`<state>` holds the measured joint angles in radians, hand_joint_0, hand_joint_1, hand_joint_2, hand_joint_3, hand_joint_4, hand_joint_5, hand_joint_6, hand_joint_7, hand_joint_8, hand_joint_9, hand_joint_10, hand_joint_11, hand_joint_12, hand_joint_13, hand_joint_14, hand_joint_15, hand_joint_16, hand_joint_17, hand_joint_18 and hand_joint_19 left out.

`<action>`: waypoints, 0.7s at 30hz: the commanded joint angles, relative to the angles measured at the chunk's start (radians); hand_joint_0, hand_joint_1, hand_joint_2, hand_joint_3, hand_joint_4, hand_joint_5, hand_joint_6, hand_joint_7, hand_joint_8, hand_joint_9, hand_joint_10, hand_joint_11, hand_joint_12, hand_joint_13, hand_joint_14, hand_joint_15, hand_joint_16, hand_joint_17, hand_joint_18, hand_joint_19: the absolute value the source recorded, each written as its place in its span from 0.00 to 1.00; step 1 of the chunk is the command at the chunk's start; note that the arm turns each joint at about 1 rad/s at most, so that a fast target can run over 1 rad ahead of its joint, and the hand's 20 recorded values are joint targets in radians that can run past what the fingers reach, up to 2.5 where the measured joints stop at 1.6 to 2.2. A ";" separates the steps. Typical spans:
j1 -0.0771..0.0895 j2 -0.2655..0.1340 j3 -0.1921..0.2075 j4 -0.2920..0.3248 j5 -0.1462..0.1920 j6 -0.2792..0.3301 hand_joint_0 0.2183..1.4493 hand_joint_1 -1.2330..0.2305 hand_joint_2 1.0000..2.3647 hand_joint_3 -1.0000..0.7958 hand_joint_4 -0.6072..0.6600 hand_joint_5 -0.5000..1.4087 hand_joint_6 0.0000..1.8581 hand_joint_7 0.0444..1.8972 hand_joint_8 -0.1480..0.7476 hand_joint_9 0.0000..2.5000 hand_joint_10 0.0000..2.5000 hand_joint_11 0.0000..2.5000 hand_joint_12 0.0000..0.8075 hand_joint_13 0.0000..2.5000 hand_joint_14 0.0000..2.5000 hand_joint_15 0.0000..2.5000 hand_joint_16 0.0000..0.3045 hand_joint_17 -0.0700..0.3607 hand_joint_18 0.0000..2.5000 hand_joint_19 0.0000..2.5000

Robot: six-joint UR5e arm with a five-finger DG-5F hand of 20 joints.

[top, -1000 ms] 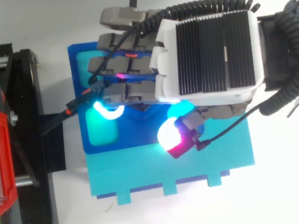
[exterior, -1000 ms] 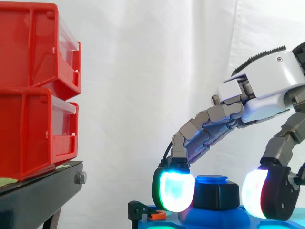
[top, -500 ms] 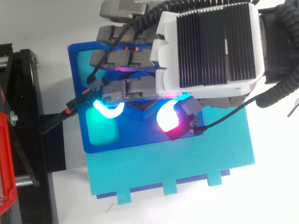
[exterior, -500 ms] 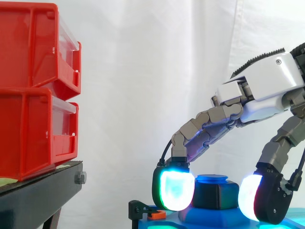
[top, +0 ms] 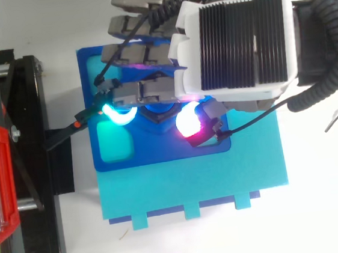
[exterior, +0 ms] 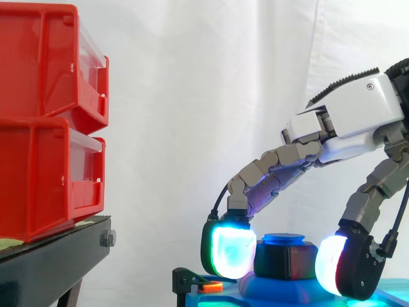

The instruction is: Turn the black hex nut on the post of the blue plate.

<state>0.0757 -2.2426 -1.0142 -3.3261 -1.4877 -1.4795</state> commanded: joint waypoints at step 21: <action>-0.001 0.000 -0.003 0.000 0.001 -0.004 0.34 0.26 0.00 0.29 0.60 0.17 0.27 0.56 0.41 0.17 0.00 0.02 0.39 0.14 0.00 0.00 0.10 0.33 0.05 0.00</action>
<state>0.0751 -2.2427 -1.0168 -3.3256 -1.4864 -1.4834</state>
